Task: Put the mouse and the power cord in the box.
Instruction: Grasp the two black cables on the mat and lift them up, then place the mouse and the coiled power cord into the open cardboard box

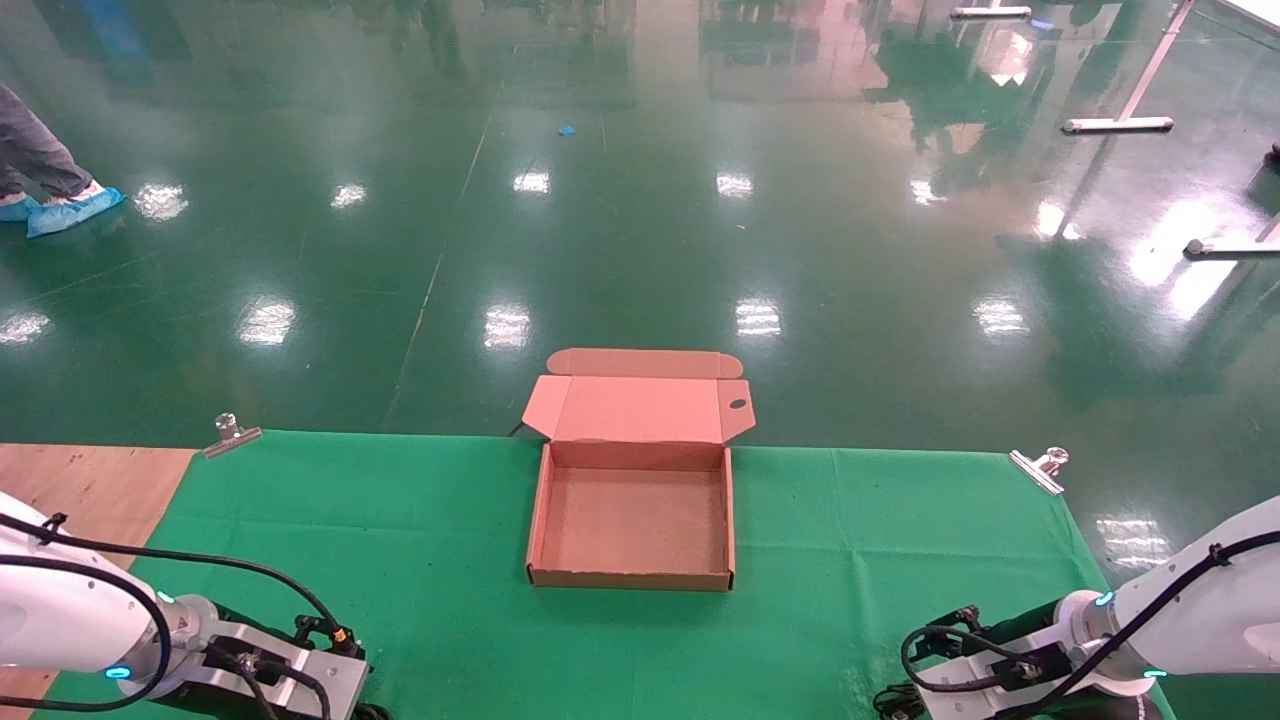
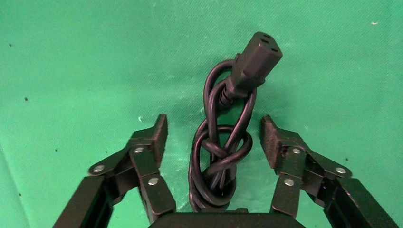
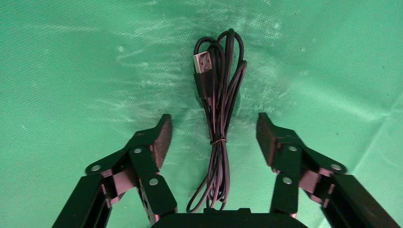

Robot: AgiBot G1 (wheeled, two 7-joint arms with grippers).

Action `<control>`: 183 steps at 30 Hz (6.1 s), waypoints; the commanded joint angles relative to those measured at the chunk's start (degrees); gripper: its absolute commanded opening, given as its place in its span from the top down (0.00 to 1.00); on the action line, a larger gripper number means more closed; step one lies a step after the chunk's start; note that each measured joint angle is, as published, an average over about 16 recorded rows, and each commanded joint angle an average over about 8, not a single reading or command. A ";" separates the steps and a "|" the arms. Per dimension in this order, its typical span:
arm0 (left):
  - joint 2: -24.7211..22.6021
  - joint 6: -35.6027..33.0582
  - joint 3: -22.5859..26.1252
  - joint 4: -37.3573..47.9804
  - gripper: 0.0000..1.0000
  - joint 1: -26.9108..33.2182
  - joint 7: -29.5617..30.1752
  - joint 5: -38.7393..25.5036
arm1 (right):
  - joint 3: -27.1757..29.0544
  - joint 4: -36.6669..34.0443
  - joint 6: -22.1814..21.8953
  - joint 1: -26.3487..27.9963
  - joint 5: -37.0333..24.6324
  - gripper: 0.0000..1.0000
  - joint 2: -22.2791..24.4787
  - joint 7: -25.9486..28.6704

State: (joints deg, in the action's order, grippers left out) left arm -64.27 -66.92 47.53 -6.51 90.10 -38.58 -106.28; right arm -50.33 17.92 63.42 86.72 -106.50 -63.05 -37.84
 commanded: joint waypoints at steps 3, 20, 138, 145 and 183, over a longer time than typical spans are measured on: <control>-0.27 -0.12 -0.14 0.73 1.00 0.09 -0.71 0.23 | 0.11 -1.18 0.20 0.30 0.24 1.00 -0.26 -0.84; -0.38 -0.73 -0.60 3.40 1.00 0.53 -2.67 0.93 | 0.44 -4.70 1.58 1.16 1.04 1.00 -1.15 -3.23; -14.51 47.18 35.58 -32.80 0.00 -2.45 50.70 14.10 | 8.67 -4.89 9.10 20.94 12.34 1.00 1.18 -2.39; -14.50 47.79 37.07 -32.79 0.00 -2.06 50.87 15.28 | 8.82 -6.17 9.34 20.89 12.62 1.00 0.98 -3.51; -14.17 42.43 41.77 -30.76 0.00 3.33 34.00 17.21 | 8.45 -5.84 11.17 21.38 12.48 1.00 -1.59 -2.21</control>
State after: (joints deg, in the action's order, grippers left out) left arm -78.33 -24.55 89.23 -37.59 93.54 -4.22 -88.99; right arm -41.86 12.18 74.40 108.25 -93.98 -65.08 -39.90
